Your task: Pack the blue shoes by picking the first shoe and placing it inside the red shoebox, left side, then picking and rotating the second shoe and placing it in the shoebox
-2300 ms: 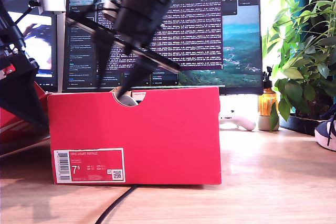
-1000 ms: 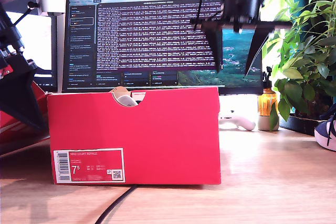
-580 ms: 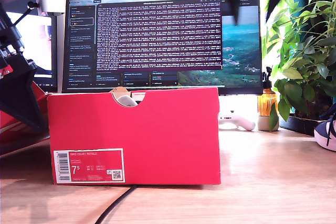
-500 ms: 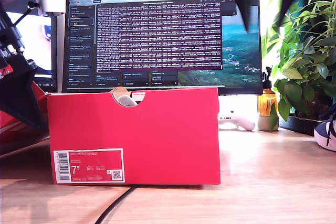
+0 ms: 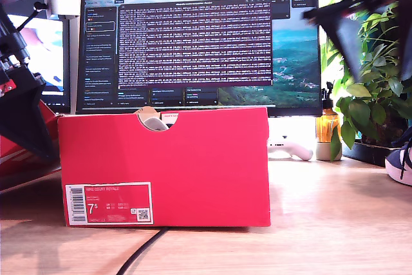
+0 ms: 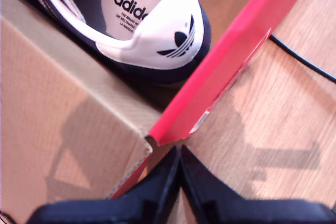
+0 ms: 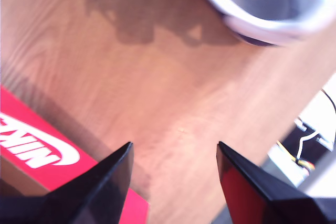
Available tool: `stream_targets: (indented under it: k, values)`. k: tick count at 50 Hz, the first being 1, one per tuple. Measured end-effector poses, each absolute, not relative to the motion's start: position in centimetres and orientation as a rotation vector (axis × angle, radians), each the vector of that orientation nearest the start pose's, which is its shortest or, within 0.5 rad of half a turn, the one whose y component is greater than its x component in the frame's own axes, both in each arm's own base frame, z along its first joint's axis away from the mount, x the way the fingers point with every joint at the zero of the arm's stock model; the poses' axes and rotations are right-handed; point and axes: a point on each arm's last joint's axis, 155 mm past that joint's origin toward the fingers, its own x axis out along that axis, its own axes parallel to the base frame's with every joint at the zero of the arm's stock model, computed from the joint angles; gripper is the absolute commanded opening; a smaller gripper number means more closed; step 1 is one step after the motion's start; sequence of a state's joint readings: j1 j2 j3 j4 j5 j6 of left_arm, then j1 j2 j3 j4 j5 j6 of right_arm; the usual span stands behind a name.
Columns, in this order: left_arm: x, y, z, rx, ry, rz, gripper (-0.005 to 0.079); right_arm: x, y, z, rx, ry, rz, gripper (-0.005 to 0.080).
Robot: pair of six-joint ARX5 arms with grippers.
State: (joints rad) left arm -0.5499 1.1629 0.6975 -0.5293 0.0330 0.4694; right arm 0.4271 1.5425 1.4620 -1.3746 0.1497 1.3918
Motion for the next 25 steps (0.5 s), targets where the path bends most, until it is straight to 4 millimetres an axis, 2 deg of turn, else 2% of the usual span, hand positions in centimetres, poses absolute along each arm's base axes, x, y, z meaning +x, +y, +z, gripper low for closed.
stream_targets:
  k: [6,18,25]
  values:
    - [25.1,-16.1,7.9,0.677,0.839,-0.760,-0.0017,27.2,8.7,15.8,0.774,1.228,-0.775,0.0464]
    - [25.1,-16.1,7.9,0.677,0.839,-0.759,-0.0017,24.7,5.9,13.1,0.793,1.257,-0.921,0.0464]
    - [25.1,-16.1,7.9,0.677,0.839,-0.759,-0.0017,23.9,4.5,12.8,0.837,1.241,-0.979,0.0464]
